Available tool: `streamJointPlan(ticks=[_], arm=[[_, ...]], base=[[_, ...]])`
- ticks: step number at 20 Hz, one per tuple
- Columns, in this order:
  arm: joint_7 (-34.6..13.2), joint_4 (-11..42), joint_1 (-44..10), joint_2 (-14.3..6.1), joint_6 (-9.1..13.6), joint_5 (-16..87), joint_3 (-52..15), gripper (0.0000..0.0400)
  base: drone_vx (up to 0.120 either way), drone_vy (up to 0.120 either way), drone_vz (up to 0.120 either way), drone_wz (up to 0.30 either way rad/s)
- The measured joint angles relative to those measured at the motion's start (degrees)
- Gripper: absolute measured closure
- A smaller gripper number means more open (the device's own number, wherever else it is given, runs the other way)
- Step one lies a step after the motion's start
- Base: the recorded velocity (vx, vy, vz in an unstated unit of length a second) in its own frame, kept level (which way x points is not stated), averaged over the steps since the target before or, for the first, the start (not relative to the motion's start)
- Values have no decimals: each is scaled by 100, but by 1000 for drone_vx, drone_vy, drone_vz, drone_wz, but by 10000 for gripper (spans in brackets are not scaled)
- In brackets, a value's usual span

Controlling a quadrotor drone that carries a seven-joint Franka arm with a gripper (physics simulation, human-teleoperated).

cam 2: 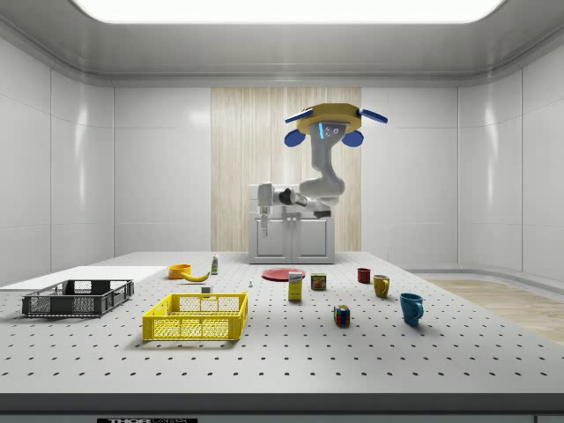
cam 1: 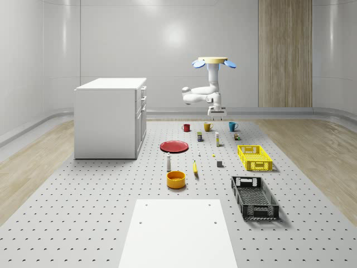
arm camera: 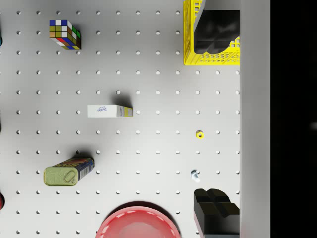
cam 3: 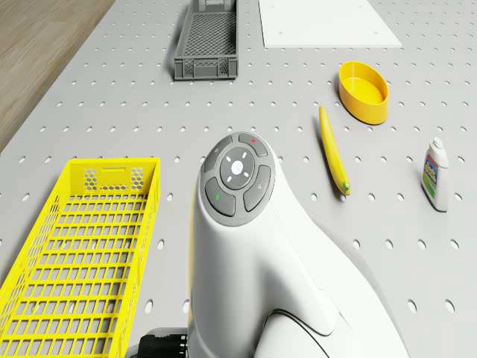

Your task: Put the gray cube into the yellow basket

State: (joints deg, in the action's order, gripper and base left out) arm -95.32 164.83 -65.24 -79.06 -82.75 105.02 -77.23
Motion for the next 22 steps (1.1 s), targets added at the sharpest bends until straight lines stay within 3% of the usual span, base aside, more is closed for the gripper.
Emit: streamJointPlan(ticks=[12, 14, 17, 22], arm=[[-40, -9, -46, -188, -175, -82, -36, 0], [-45, -11, -52, -217, -202, -94, -41, 0], [-54, -13, -62, -259, -241, -112, -48, 0], [-67, -16, -78, -326, -304, -140, -60, 0]], base=[[120, 0, -120, 0], [120, -120, -120, 0], [120, 0, 0, 0], [120, 0, -120, 0]])
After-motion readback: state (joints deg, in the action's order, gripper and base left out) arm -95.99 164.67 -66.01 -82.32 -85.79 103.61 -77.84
